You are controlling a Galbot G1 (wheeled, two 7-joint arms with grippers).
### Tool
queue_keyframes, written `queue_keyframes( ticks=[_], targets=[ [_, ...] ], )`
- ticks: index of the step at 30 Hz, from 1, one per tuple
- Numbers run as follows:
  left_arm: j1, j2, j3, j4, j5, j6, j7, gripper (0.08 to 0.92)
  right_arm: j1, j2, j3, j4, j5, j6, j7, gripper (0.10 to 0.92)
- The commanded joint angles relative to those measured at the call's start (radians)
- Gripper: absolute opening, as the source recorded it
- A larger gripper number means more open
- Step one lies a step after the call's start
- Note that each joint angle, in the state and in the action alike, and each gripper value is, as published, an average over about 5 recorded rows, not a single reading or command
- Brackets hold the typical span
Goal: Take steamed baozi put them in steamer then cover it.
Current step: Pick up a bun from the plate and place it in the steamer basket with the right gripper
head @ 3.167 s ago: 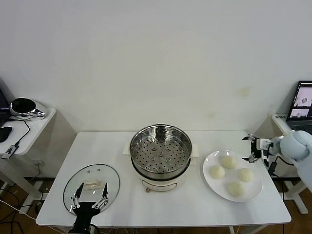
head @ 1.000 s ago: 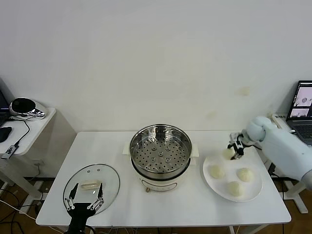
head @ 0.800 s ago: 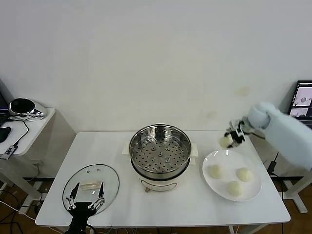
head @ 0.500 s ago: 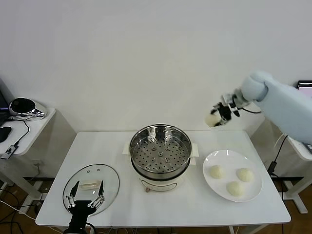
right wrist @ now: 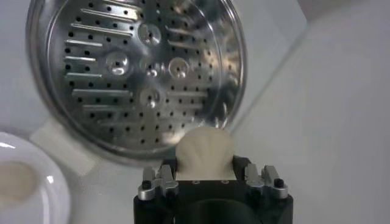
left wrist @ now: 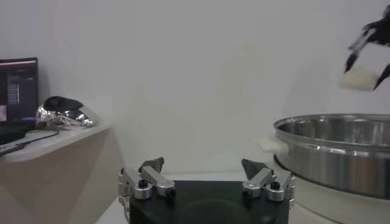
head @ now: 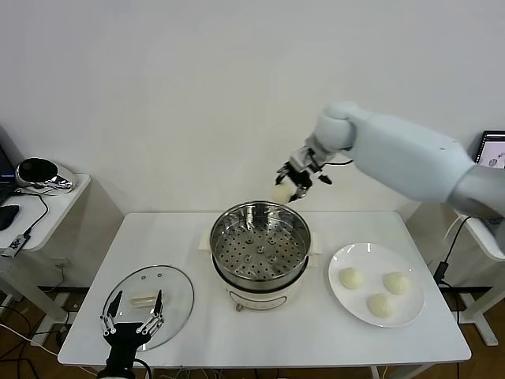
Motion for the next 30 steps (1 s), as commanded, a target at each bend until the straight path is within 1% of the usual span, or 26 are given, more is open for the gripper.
queue_keyframes(
  ticks=[1,11,18,23,26,30],
  targets=[
    [0.002,-0.001,-0.005,-0.005,-0.001,0.000,0.000,0.823,-0.019,0.120,-0.062,-0.066,-0.088,0.156,0.031,0.568],
    [0.008,-0.001,-0.013,-0.010,-0.002,0.000,0.001,0.823,-0.101,0.175,-0.036,-0.187,-0.246,0.292,0.094,0.576],
    [0.009,-0.004,-0.010,-0.016,-0.001,0.000,0.001,0.823,-0.138,0.187,-0.022,-0.220,-0.318,0.326,0.122,0.580],
    [0.012,-0.006,-0.009,-0.022,0.000,-0.001,0.001,0.823,-0.165,0.193,0.000,-0.246,-0.395,0.356,0.144,0.594],
    [0.016,-0.007,-0.008,-0.026,0.000,-0.001,0.001,0.823,-0.177,0.196,0.011,-0.261,-0.407,0.373,0.160,0.648],
    [0.018,-0.008,-0.007,-0.031,0.000,-0.002,0.000,0.823,-0.180,0.192,0.019,-0.258,-0.399,0.389,0.182,0.756]
  ],
)
